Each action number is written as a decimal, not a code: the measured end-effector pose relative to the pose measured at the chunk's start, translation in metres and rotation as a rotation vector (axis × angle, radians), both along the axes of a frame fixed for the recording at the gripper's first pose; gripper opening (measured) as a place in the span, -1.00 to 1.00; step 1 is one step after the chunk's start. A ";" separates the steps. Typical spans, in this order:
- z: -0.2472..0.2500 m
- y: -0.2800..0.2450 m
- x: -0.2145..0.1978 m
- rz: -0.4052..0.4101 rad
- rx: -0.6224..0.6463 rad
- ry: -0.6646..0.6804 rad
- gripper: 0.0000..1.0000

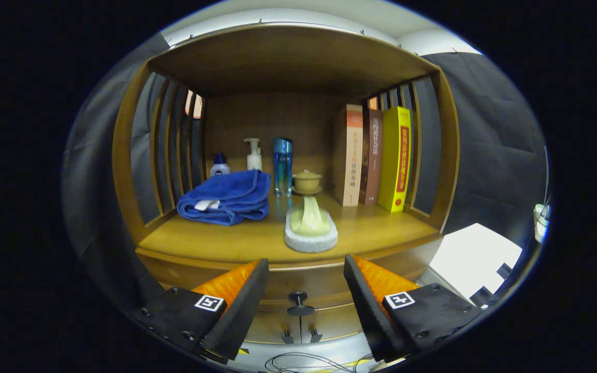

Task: Pull open the drawer, take out the items inside it, and place them on the countertop above the cabinet.

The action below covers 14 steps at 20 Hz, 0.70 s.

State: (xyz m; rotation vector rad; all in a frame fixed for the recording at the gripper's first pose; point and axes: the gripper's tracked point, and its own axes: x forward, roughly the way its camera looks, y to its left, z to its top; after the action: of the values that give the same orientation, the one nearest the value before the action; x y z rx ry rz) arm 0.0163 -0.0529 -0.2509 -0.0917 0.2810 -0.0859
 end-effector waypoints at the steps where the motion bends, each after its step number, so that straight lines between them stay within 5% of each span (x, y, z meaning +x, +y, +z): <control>1: 0.018 0.003 0.000 0.009 -0.002 -0.016 0.94; 10: 0.192 0.018 -0.020 0.072 -0.029 -0.167 0.94; 14: 0.230 0.016 -0.033 0.064 -0.019 -0.201 0.94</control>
State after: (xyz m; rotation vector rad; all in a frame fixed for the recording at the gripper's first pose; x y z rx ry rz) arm -0.0167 -0.0364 -0.0209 -0.1102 0.0761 -0.0342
